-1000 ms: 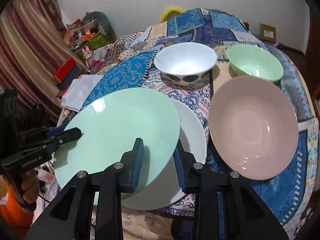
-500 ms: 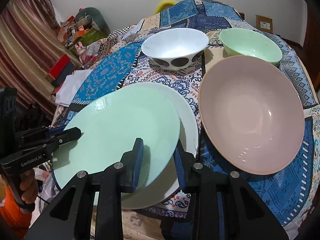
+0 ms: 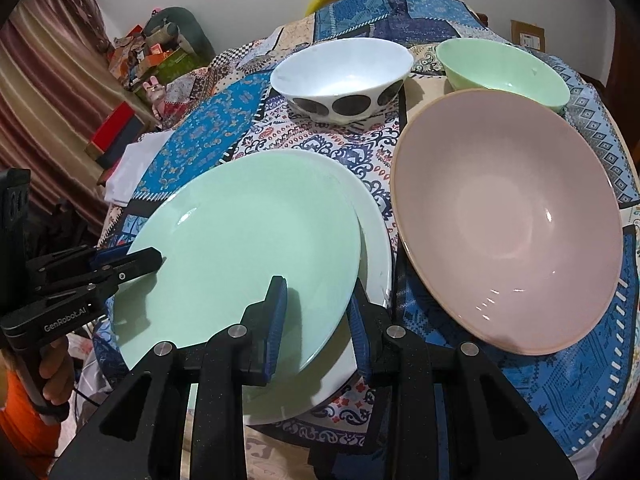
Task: Organize plates and bowls
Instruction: 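Lower the mint green plate against the white plate with both tools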
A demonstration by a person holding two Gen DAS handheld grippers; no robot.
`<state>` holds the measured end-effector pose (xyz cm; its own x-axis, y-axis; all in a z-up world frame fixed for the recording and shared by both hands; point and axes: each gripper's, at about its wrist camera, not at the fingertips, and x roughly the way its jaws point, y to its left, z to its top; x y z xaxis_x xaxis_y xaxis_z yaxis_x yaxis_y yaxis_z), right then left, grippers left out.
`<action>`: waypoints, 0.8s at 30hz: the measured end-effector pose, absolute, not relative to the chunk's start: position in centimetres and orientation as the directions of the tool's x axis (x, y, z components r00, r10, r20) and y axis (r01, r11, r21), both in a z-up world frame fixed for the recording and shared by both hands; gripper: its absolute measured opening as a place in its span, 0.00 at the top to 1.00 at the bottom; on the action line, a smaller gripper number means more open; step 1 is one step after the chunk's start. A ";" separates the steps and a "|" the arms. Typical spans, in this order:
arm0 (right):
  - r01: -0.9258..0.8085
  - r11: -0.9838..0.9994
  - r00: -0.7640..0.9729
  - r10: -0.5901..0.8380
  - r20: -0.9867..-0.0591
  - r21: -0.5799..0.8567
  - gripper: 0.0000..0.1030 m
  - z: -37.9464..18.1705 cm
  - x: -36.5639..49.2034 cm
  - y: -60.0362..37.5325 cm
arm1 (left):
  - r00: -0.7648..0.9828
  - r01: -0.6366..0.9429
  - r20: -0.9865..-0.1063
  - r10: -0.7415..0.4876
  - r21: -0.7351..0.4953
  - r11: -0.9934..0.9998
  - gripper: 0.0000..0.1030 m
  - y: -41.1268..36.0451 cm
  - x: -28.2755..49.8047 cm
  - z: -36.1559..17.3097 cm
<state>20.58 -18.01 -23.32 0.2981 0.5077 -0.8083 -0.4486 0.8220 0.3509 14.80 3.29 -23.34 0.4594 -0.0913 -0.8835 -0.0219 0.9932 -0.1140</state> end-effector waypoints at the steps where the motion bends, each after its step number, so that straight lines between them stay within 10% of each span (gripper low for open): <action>1: -0.449 0.822 0.298 0.508 -0.808 0.351 0.73 -23.3 20.6 -18.0 | 0.461 -0.022 -0.883 -0.087 -0.110 0.994 0.74 3.3 14.8 -23.4; 24: -0.473 0.839 0.407 0.479 -0.778 0.269 0.73 -20.5 19.2 -19.9 | 0.464 -0.031 -0.886 -0.016 -0.034 0.999 0.74 2.9 15.0 -22.5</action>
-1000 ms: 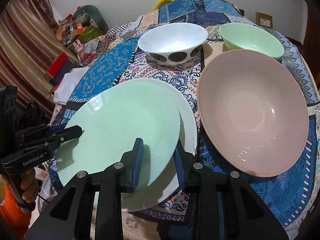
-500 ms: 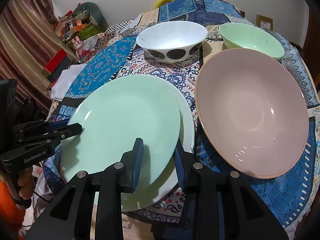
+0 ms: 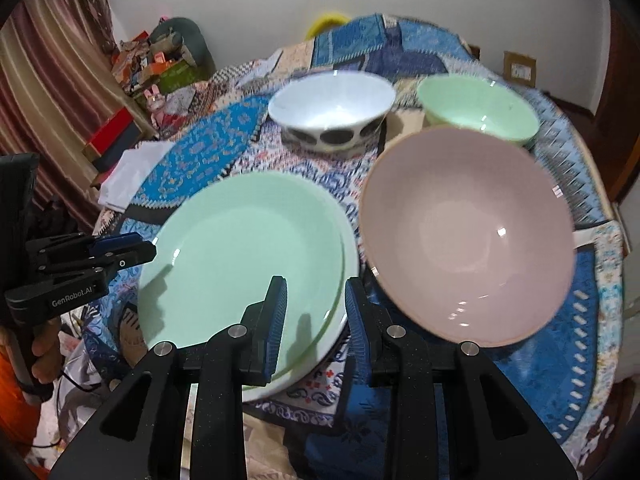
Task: Organize plates and bowls
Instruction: 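Lower the mint green plate against the white plate with both tools, then open both tools off the mint plate and move them to the pink bowl, then grip the large pink bowl rim with both tools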
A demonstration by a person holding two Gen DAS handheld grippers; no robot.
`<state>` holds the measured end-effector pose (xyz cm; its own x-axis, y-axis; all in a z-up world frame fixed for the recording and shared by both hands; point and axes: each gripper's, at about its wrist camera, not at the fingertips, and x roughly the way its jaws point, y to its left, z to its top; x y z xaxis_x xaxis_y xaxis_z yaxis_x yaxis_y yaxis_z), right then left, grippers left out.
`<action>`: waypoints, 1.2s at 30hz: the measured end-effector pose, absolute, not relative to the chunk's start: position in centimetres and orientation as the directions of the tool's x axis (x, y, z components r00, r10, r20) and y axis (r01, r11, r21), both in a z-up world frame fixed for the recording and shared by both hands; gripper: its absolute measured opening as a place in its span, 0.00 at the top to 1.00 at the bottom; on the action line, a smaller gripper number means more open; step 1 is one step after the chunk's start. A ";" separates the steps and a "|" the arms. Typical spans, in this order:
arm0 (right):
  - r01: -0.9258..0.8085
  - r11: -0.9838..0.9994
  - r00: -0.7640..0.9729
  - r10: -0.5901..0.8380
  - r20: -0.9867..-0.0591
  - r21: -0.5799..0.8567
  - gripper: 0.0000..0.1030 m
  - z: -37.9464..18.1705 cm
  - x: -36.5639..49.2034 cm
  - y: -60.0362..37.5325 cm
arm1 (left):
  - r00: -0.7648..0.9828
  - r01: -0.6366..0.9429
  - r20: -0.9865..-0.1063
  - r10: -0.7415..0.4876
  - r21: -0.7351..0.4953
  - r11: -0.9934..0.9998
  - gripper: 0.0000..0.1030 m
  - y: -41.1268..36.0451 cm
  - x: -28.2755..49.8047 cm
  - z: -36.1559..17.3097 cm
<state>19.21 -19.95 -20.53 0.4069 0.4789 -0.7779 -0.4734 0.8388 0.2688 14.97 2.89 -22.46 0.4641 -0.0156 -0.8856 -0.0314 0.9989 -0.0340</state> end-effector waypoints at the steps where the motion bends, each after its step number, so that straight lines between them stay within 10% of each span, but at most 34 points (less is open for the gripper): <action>1: -0.474 0.841 0.419 0.476 -0.773 0.261 0.73 -20.1 19.1 -20.3 | 0.474 -0.027 -0.880 -0.013 -0.029 0.999 0.74 2.8 14.8 -22.0; 17: -0.349 0.919 0.604 0.370 -0.706 0.183 0.49 -15.1 19.5 -28.4 | 0.624 0.120 -0.778 -0.076 -0.001 0.993 0.37 -4.2 16.5 -14.7; 36: -0.244 0.947 0.570 0.313 -0.760 0.208 0.40 -21.0 23.8 -31.8 | 0.473 0.228 -0.866 -0.161 -0.057 0.972 0.34 -12.0 25.2 -21.2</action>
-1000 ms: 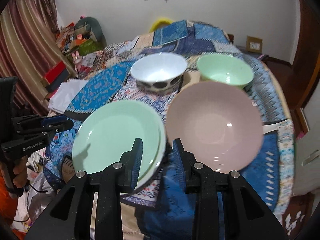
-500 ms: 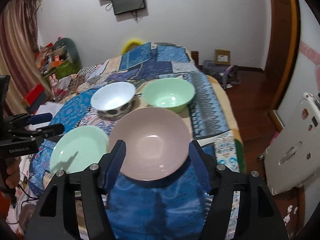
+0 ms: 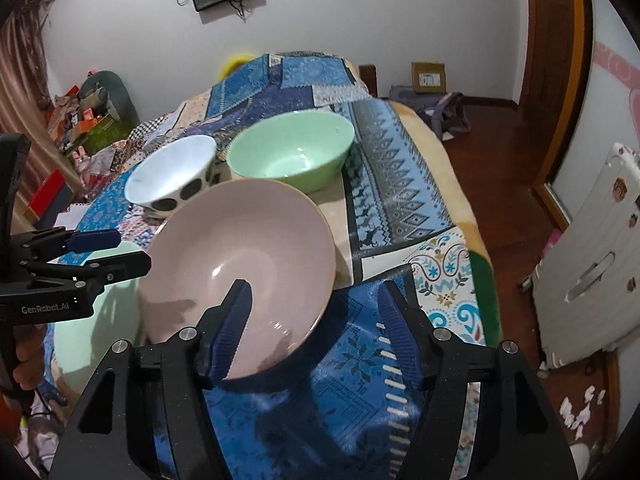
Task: Organize plates and bowls
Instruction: 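Grip the large pink bowl rim with both tools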
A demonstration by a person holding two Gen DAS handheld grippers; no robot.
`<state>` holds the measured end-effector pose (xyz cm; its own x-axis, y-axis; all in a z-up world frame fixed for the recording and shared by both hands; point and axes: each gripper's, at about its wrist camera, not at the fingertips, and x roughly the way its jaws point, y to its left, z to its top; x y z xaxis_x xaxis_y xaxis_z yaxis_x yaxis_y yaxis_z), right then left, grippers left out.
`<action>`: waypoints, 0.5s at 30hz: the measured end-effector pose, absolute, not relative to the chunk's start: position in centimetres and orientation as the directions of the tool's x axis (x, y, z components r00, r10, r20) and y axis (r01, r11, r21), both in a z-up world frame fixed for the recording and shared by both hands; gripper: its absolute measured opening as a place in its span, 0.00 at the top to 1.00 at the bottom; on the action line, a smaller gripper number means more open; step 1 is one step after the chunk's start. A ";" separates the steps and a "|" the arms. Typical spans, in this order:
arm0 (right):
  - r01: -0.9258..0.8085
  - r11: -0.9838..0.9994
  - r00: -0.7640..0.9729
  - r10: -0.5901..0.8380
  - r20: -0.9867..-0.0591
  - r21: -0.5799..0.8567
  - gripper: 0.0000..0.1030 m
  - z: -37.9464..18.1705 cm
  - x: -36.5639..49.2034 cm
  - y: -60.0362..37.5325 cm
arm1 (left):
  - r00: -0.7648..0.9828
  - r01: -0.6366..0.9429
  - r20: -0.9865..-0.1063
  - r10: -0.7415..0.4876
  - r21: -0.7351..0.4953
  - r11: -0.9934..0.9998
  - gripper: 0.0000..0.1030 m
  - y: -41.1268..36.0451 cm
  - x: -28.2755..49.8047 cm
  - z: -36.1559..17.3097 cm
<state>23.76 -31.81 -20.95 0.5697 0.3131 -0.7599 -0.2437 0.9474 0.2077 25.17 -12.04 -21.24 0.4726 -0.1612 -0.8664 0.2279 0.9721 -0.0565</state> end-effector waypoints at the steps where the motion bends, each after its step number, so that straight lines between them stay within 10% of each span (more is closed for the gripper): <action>1: -0.243 0.946 0.563 0.318 -0.763 0.214 0.40 -21.2 23.9 -31.8 | 0.468 0.228 -0.869 -0.163 -0.059 0.972 0.34 -12.2 25.5 -21.5; 7: -0.247 0.938 0.533 0.342 -0.774 0.244 0.50 -22.8 24.7 -31.5 | 0.442 0.230 -0.879 -0.180 -0.083 0.970 0.34 -12.6 26.8 -23.3; 15: -0.247 0.920 0.492 0.389 -0.779 0.303 0.76 -23.9 25.5 -31.5 | 0.410 0.263 -0.891 -0.197 -0.091 0.960 0.63 -13.6 27.6 -24.4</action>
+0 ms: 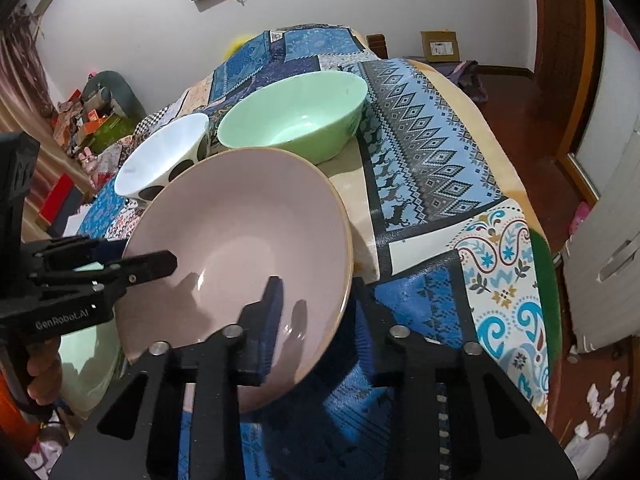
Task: Organize plates and bowls
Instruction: 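Grip the large pink bowl rim with both tools, then lift the pink bowl with both tools and carry it toward the mint plate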
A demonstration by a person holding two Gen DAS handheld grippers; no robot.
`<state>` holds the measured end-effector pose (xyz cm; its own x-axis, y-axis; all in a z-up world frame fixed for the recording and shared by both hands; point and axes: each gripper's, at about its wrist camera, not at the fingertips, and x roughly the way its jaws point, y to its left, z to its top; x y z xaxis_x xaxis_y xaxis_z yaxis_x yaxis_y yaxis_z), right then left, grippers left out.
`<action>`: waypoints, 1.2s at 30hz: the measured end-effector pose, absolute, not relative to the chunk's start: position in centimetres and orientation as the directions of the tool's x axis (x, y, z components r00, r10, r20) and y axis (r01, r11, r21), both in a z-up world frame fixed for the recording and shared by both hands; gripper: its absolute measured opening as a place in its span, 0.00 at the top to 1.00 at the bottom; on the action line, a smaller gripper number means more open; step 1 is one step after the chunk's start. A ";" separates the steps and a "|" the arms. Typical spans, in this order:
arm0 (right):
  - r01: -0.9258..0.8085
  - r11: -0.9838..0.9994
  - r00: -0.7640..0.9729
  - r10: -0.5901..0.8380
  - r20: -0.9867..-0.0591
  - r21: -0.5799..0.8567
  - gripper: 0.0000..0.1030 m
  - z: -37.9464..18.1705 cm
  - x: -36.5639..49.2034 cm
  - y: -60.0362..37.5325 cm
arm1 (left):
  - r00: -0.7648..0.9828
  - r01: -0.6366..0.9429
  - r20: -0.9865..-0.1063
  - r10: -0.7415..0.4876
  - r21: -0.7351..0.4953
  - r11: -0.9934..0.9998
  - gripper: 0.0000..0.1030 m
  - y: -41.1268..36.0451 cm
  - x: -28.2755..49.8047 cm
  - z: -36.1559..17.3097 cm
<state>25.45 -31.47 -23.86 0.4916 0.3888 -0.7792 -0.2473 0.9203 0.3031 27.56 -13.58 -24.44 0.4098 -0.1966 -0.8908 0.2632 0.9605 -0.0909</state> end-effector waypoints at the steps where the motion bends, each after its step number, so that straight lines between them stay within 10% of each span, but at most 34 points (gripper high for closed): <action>1: -0.249 0.921 0.490 0.388 -0.781 0.301 0.78 -23.9 25.5 -31.4 | 0.404 0.270 -0.892 -0.202 -0.095 0.958 0.67 -13.7 27.6 -24.6; 36: -0.317 0.911 0.590 0.408 -0.697 0.265 0.81 -16.0 20.8 -27.1 | 0.547 0.231 -0.811 -0.208 -0.093 0.969 0.76 -9.9 19.9 -15.8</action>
<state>20.75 -27.12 -16.00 0.5898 0.4081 -0.6969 -0.3175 0.9106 0.2645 19.88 -9.95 -15.78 0.5469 -0.2078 -0.8110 0.2307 0.9686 -0.0926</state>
